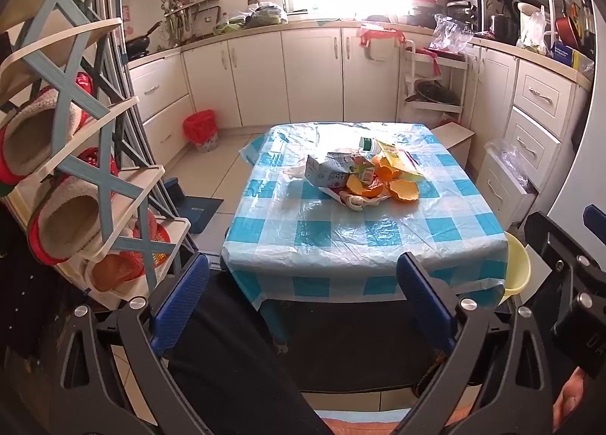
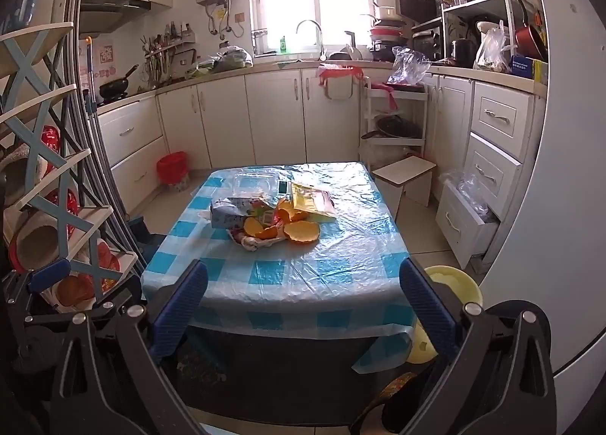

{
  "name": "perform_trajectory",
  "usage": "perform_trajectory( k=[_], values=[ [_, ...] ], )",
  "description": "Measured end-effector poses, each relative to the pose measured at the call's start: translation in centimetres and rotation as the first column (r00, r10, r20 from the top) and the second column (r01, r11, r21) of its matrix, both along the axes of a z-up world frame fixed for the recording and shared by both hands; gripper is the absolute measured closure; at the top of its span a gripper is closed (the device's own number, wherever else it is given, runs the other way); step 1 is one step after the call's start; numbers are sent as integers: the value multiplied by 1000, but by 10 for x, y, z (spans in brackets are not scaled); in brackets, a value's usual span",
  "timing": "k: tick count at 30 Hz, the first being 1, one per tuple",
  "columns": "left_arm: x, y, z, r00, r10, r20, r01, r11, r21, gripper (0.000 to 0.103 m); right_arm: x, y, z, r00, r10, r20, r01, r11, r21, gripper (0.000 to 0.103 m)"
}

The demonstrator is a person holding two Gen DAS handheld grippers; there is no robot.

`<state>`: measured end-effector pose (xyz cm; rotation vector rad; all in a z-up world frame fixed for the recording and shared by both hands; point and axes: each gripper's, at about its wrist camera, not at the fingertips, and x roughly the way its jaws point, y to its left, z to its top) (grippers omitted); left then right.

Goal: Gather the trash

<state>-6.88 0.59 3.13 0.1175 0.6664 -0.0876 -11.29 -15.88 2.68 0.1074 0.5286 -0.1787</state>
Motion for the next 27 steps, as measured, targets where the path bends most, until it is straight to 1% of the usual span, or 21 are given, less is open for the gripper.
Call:
perform_trajectory(
  k=[27],
  values=[
    [0, -1, 0, 1000, 0, 1, 0, 1000, -1, 8, 4, 4, -2, 1000, -1, 1, 1, 1000, -1, 5]
  ],
)
